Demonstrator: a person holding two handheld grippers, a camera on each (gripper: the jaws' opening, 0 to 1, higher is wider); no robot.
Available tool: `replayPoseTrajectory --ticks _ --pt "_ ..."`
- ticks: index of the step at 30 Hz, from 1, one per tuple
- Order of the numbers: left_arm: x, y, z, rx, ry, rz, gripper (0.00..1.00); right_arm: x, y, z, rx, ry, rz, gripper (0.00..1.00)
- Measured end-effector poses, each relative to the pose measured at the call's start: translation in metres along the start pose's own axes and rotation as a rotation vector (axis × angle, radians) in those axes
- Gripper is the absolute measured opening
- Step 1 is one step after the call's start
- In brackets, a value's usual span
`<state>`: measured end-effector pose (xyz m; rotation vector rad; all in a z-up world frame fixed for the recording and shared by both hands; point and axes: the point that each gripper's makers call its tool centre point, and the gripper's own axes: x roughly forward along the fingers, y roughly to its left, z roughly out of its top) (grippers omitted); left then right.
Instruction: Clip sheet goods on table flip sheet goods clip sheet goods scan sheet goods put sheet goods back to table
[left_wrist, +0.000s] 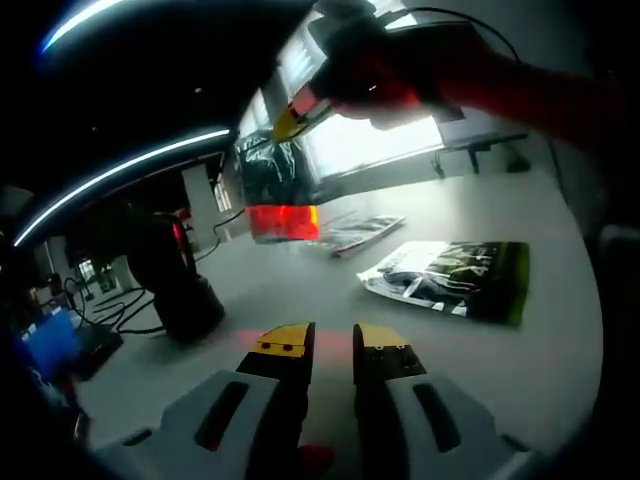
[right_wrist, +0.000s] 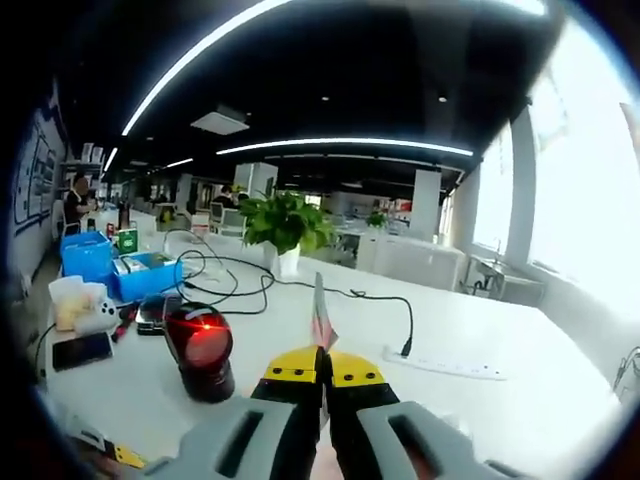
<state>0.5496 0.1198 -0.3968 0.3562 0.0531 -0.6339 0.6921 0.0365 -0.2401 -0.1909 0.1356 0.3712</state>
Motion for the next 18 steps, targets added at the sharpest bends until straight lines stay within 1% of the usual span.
replayPoseTrajectory --ticks 3,8,10,18 --pt "0.000 0.000 0.000 0.002 0.001 0.000 0.08 -0.003 -0.003 0.001 -0.023 -0.005 0.013 0.00" --pt "0.001 0.000 -0.001 0.003 0.002 0.001 0.08 -0.007 -0.011 0.001 -0.018 -0.006 0.029 0.00" --pt "0.001 0.001 -0.001 0.003 0.002 0.001 0.08 -0.010 -0.015 0.000 -0.034 -0.003 0.033 0.00" --pt "0.001 0.001 -0.001 0.007 0.004 0.002 0.08 -0.022 -0.026 -0.001 -0.072 0.009 0.112 0.00"
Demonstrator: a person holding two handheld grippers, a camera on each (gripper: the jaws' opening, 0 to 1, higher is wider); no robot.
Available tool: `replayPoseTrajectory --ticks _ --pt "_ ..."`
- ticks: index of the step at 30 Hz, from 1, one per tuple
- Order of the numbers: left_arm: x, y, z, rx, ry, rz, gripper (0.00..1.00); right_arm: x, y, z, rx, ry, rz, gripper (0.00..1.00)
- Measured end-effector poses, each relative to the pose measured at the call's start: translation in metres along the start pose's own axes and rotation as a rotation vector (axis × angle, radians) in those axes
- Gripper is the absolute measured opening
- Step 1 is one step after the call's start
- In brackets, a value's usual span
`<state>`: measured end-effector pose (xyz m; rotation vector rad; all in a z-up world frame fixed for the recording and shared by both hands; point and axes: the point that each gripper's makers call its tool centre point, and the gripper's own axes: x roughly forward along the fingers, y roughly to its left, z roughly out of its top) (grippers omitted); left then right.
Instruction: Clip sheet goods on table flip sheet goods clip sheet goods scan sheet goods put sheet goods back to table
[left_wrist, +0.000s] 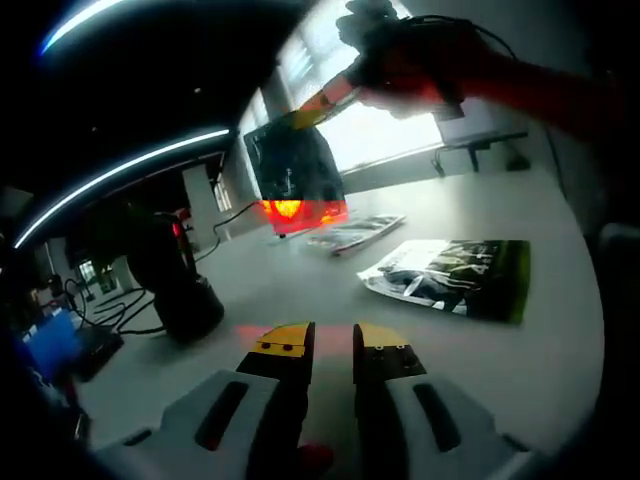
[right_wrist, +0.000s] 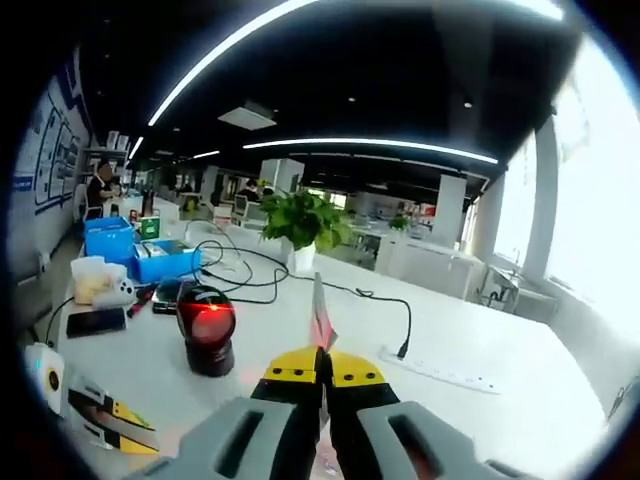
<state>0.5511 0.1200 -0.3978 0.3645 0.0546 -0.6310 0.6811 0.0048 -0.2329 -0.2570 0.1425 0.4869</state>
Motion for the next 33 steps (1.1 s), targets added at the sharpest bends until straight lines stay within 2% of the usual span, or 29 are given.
replayPoseTrajectory --ticks 6,10,19,23,33 --pt "0.000 0.000 0.000 0.002 0.002 0.002 0.08 -0.010 -0.012 -0.005 -0.036 0.021 0.022 0.00" --pt "0.000 0.000 -0.001 0.006 0.004 0.003 0.08 -0.016 -0.021 -0.010 -0.031 0.034 0.039 0.00" --pt "0.001 0.001 -0.002 0.011 0.009 0.006 0.08 -0.026 -0.040 -0.031 -0.059 0.099 0.061 0.00" --pt "0.001 0.001 -0.002 0.013 0.011 0.007 0.08 -0.031 -0.042 -0.038 -0.071 0.117 0.080 0.00" --pt "0.000 0.000 -0.002 0.020 0.013 0.007 0.08 -0.042 -0.036 -0.041 -0.071 0.133 0.137 0.00"
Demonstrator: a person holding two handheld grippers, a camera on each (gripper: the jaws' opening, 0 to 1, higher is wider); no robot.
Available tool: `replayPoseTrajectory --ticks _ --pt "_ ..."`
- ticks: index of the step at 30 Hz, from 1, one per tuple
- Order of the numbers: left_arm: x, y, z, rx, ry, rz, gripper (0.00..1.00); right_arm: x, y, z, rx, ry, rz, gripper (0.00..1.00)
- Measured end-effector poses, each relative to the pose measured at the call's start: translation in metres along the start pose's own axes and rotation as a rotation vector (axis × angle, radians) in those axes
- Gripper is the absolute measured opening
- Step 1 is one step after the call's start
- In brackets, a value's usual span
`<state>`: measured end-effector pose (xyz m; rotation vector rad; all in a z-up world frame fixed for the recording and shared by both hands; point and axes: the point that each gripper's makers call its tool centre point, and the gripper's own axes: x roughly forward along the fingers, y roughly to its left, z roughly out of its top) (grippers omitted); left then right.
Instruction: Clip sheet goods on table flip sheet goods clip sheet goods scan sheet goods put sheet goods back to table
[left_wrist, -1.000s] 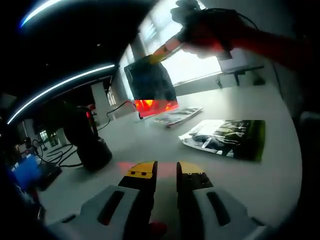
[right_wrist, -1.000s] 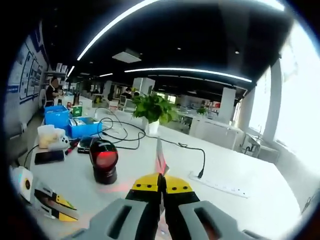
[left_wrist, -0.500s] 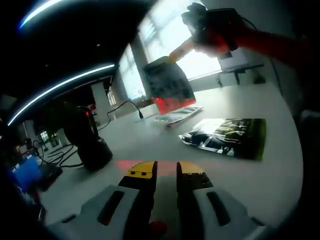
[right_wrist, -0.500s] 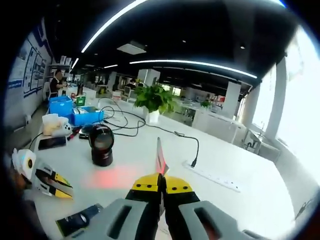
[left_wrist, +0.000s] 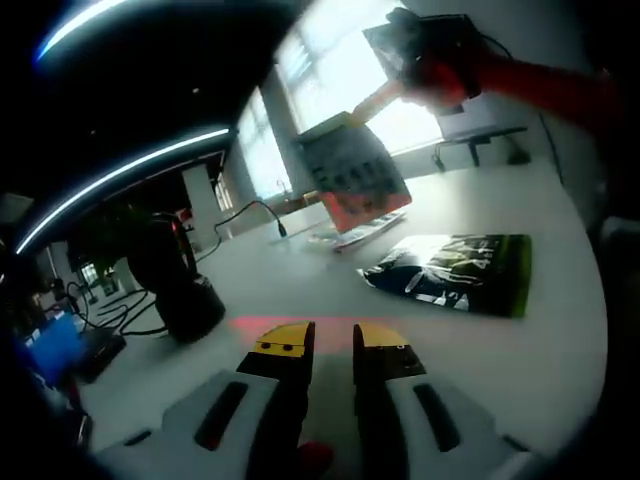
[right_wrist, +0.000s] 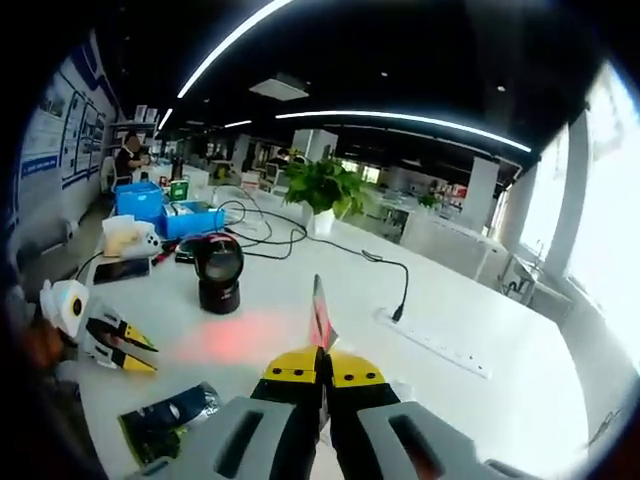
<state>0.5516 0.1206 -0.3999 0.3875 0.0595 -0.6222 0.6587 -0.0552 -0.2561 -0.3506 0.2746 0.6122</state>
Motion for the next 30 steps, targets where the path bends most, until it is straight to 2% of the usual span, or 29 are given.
replayPoseTrajectory --ticks 5,8,12,16,19,21,26,30 --pt "0.000 0.000 0.000 0.001 0.000 0.000 0.08 0.002 -0.001 -0.009 0.006 0.041 0.014 0.00" --pt "0.000 0.000 0.000 0.000 0.000 0.000 0.08 0.004 -0.004 -0.012 0.042 0.055 0.034 0.00" --pt "0.000 -0.001 0.000 0.002 0.001 0.000 0.08 0.007 -0.014 -0.014 0.025 0.081 0.012 0.00" --pt "0.000 -0.001 0.000 0.003 0.001 0.001 0.08 0.015 -0.028 -0.017 -0.034 0.115 -0.028 0.00" --pt "0.000 0.000 0.000 0.005 0.003 0.002 0.08 0.020 -0.036 -0.020 -0.129 0.146 -0.058 0.00" --pt "0.000 -0.001 0.000 0.005 0.003 0.000 0.08 0.024 -0.039 -0.022 -0.138 0.156 -0.069 0.00" --pt "0.000 -0.001 0.000 0.004 0.002 -0.001 0.08 0.035 -0.057 -0.032 -0.230 0.207 -0.130 0.00" --pt "0.000 -0.001 0.000 0.000 -0.001 -0.001 0.08 0.045 -0.069 -0.045 -0.328 0.284 -0.142 0.00"
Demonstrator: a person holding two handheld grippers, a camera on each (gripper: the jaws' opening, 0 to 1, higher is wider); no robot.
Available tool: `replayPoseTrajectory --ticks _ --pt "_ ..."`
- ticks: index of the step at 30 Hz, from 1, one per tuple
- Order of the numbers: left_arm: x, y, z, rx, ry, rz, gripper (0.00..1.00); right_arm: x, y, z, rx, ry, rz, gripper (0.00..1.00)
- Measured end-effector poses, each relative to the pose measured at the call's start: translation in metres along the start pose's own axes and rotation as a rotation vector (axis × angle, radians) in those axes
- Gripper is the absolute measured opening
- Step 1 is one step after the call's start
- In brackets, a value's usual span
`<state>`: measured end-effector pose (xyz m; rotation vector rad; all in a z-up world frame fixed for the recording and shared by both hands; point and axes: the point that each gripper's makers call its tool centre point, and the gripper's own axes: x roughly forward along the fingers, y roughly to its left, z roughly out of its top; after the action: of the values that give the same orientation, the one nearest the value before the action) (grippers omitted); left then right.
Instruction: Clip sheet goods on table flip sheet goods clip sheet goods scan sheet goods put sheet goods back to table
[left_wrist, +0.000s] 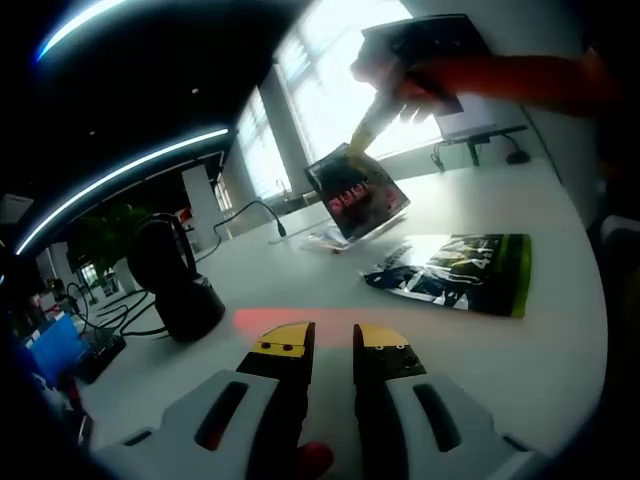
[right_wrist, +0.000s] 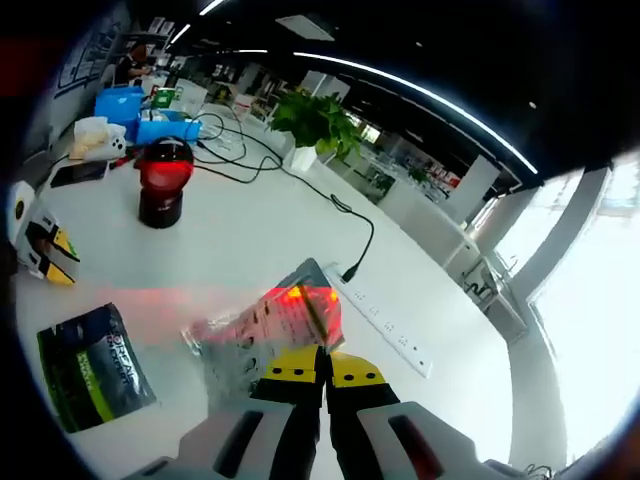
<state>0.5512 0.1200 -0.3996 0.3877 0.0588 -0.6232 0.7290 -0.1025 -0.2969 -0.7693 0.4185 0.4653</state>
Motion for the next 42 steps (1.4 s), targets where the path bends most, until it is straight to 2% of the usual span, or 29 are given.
replayPoseTrajectory --ticks 2,7,15,17,23,31,34,42 --pt "0.000 0.000 0.000 -0.002 0.000 0.000 0.08 0.006 -0.002 -0.002 -0.050 0.022 -0.009 0.00" --pt "0.001 0.000 0.000 -0.003 0.000 -0.003 0.08 0.025 -0.004 -0.008 -0.084 0.049 -0.015 0.00" --pt "0.000 0.000 0.001 -0.005 -0.003 0.000 0.08 0.049 -0.005 -0.027 -0.077 0.089 0.013 0.00" --pt "0.000 0.003 0.001 -0.010 -0.006 0.009 0.08 0.055 -0.003 -0.028 -0.122 0.086 0.029 0.00" --pt "0.000 0.001 0.001 -0.010 -0.004 0.004 0.08 0.066 -0.002 -0.026 -0.177 0.093 0.057 0.00" --pt "0.000 0.002 0.001 -0.004 0.000 0.008 0.08 0.089 0.009 -0.031 -0.210 0.112 0.059 0.00" --pt "0.000 0.003 0.001 -0.008 -0.003 0.012 0.08 0.093 0.013 -0.031 -0.196 0.108 0.061 0.00" --pt "-0.001 0.004 0.002 -0.008 -0.006 0.018 0.08 0.104 0.016 -0.035 -0.236 0.118 0.032 0.01"
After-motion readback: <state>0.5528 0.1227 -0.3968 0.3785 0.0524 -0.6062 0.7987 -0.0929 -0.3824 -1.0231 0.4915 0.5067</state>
